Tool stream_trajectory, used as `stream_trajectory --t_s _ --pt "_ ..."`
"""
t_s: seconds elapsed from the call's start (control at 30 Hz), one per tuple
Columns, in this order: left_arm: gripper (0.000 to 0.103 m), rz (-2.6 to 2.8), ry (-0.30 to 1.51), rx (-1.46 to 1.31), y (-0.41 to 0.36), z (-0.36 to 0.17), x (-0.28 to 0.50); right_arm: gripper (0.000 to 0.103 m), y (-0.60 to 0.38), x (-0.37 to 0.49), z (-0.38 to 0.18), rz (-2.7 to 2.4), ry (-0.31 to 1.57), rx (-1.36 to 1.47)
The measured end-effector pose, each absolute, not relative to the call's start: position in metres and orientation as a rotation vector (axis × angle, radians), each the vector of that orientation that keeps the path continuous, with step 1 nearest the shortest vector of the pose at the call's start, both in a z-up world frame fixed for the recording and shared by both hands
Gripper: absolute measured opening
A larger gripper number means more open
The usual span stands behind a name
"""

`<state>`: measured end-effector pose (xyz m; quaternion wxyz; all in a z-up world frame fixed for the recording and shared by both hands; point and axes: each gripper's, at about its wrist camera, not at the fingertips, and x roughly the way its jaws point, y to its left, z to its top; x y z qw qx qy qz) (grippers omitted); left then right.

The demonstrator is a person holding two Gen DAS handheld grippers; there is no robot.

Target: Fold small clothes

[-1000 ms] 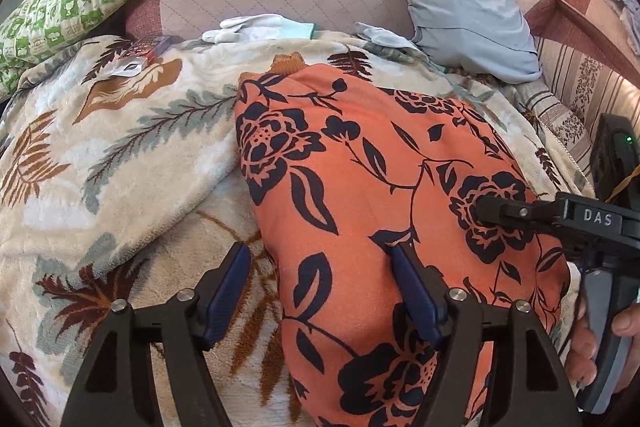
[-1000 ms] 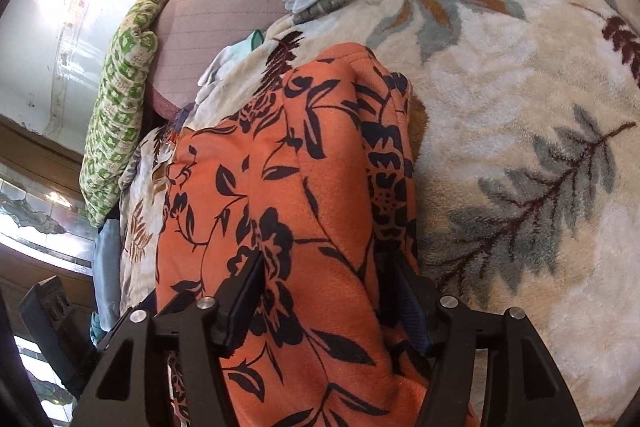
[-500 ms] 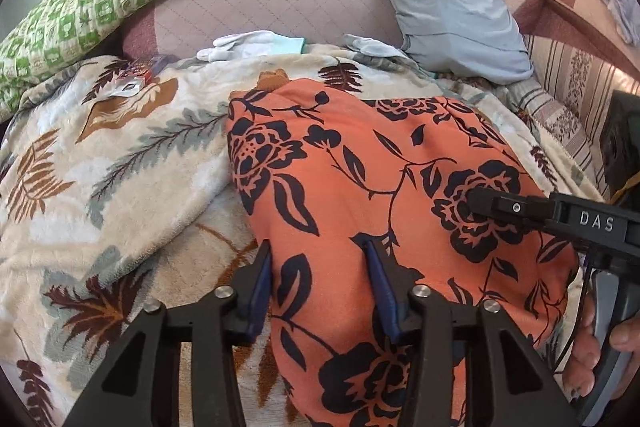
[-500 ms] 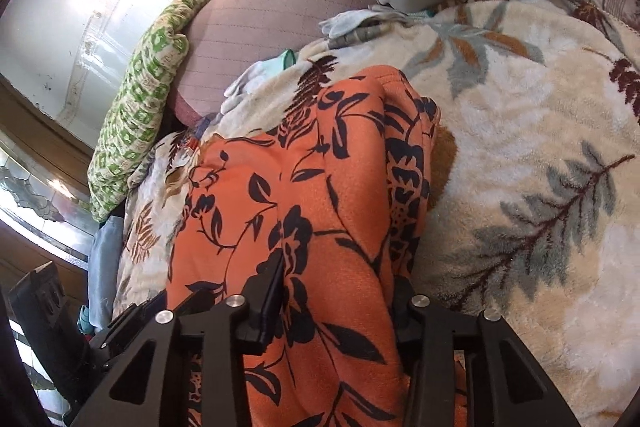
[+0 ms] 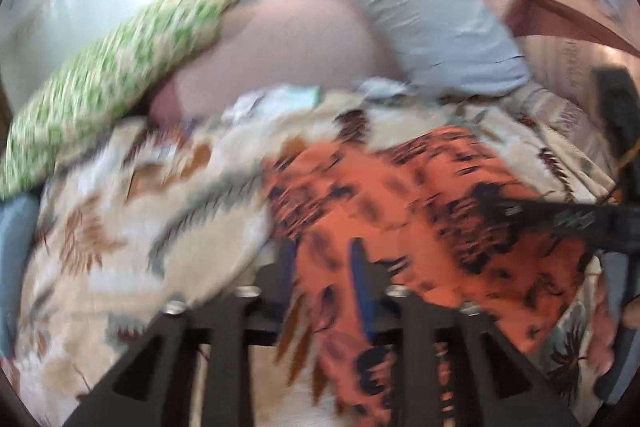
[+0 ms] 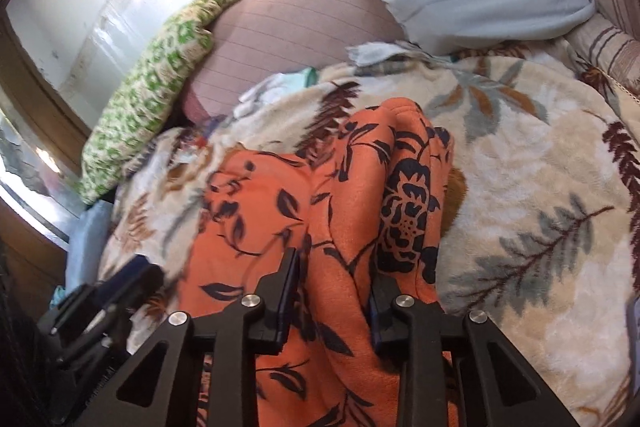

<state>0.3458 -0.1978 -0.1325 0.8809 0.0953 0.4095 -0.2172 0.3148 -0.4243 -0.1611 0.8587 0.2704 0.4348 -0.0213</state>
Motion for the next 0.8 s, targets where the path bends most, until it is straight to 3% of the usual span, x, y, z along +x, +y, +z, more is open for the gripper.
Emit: stream_trajectory --t_s 0.03,0.07,0.1,0.17,0.3,0.47,0.57,0.67,0.77,0.8 --pt "0.056 -0.442 0.907 0.145 -0.188 -0.139 0.354 0.032 -0.438 0.314 -0.169 -0.046 0.935 0.629" --pt "0.057 -0.437 0.964 0.079 -0.177 -0.147 0.363 0.038 -0.449 0.314 -0.176 -0.045 0.962 0.678" --pt "0.057 -0.432 1.017 0.008 -0.166 -0.154 0.372 0.056 -0.458 0.312 -0.18 -0.059 0.98 0.706" --pt "0.058 -0.436 1.076 -0.095 -0.154 -0.164 0.384 0.068 -0.478 0.306 -0.185 -0.095 0.977 0.767" --pt "0.062 -0.497 1.125 -0.209 -0.152 -0.172 0.391 0.07 -0.497 0.301 -0.193 0.022 0.975 0.911" --pt "0.063 -0.643 1.153 -0.335 -0.155 -0.171 0.388 0.071 -0.502 0.305 -0.21 0.054 1.052 0.9" --pt "0.081 -0.654 1.106 -0.292 -0.163 -0.163 0.382 0.078 -0.506 0.307 -0.226 0.116 1.068 0.978" --pt "0.084 -0.699 1.175 -0.278 -0.178 -0.179 0.38 0.085 -0.498 0.312 -0.25 0.181 1.088 1.045" --pt "0.084 -0.723 1.221 -0.241 -0.195 -0.197 0.375 0.083 -0.485 0.319 -0.252 0.264 1.029 1.077" --pt "0.083 -0.722 1.204 -0.215 -0.199 -0.199 0.375 0.072 -0.478 0.321 -0.255 0.295 1.026 1.108"
